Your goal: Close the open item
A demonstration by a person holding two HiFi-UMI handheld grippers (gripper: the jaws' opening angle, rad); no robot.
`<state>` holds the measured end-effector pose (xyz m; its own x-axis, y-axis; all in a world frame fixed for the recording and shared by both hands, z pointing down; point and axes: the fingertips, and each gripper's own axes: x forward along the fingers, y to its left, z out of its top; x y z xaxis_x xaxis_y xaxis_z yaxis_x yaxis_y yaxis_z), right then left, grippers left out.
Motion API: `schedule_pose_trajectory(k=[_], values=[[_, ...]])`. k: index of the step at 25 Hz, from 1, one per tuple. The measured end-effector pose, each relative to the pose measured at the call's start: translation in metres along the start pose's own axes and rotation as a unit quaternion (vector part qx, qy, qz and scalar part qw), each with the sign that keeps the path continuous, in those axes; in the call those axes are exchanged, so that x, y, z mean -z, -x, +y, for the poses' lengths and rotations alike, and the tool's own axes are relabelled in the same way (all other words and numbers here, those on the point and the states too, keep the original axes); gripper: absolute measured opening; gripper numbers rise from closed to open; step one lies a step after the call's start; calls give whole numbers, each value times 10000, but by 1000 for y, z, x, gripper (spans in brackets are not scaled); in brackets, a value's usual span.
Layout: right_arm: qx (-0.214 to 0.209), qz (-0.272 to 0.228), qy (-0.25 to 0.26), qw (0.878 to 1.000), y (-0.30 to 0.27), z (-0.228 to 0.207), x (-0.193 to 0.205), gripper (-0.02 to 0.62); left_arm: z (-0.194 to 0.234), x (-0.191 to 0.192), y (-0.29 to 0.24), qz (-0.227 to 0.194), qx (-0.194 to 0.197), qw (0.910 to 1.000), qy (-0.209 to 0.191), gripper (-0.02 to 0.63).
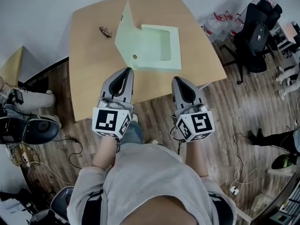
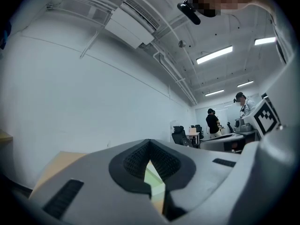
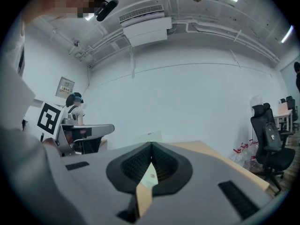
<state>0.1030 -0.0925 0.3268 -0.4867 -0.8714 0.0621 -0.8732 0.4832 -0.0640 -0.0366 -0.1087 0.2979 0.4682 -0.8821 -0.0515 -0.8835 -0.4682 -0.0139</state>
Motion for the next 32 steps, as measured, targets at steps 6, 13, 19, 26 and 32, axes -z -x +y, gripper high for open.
schedule_pose_trajectory(k=[6, 13, 19, 26, 32], values=[[43, 21, 12, 10000, -52, 3, -6, 8, 56, -4, -28, -6, -77, 10000, 45, 12], [132, 60, 34, 9999, -108, 8, -7, 8, 120, -6, -61, 16, -113, 9999, -1, 12], [311, 107, 9, 9995, -139, 12, -5, 8, 162, 4, -85, 159, 26, 9999, 15, 12], [603, 244, -18, 9979, -163, 6, 2, 8, 195, 33, -126, 483, 241, 9985, 39, 12], [876, 402, 34, 9953, -173, 0, 7, 8, 206, 67, -159, 811, 516, 9954, -19, 12]])
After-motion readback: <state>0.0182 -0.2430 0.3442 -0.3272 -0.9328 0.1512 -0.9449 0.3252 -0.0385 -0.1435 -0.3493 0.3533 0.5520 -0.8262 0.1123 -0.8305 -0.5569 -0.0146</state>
